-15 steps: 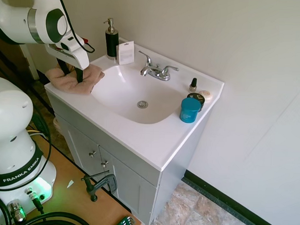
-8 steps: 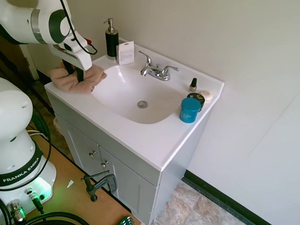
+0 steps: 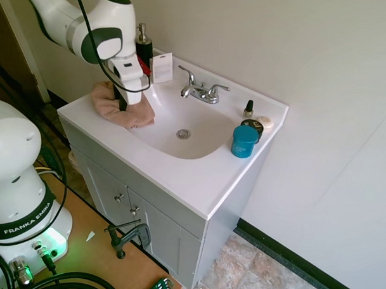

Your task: Sanitize the sink

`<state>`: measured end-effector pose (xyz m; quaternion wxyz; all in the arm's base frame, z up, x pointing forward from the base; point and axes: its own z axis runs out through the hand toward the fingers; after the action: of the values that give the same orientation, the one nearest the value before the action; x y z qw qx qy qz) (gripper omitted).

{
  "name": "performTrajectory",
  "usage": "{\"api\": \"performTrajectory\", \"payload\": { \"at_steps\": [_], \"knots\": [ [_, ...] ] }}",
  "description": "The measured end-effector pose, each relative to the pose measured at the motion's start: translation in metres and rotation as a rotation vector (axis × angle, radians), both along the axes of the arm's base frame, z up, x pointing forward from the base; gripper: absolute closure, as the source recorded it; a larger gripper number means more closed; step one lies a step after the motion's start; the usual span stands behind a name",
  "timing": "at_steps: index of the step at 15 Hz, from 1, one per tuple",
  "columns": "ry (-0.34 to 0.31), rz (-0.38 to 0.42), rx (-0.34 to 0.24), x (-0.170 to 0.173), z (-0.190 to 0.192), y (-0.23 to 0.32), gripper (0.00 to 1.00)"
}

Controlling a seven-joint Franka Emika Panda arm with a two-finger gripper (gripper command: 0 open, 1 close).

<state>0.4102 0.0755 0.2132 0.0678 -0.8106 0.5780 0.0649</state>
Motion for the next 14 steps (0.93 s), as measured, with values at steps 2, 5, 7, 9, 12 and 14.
{"api": "performTrajectory", "payload": {
  "at_steps": [2, 5, 7, 9, 12, 14],
  "knots": [
    [0.083, -0.052, 0.047, 0.014, -0.020, -0.021, 1.00],
    [0.107, 0.006, 0.010, 0.026, -0.039, -0.029, 1.00],
    [0.081, 0.086, -0.058, 0.029, -0.049, -0.039, 1.00],
    [0.066, 0.165, -0.135, 0.031, -0.056, -0.060, 1.00],
    [0.057, 0.273, -0.271, 0.032, -0.058, -0.114, 1.00],
    [0.048, 0.335, -0.356, 0.037, -0.054, -0.146, 1.00]
  ]
}}
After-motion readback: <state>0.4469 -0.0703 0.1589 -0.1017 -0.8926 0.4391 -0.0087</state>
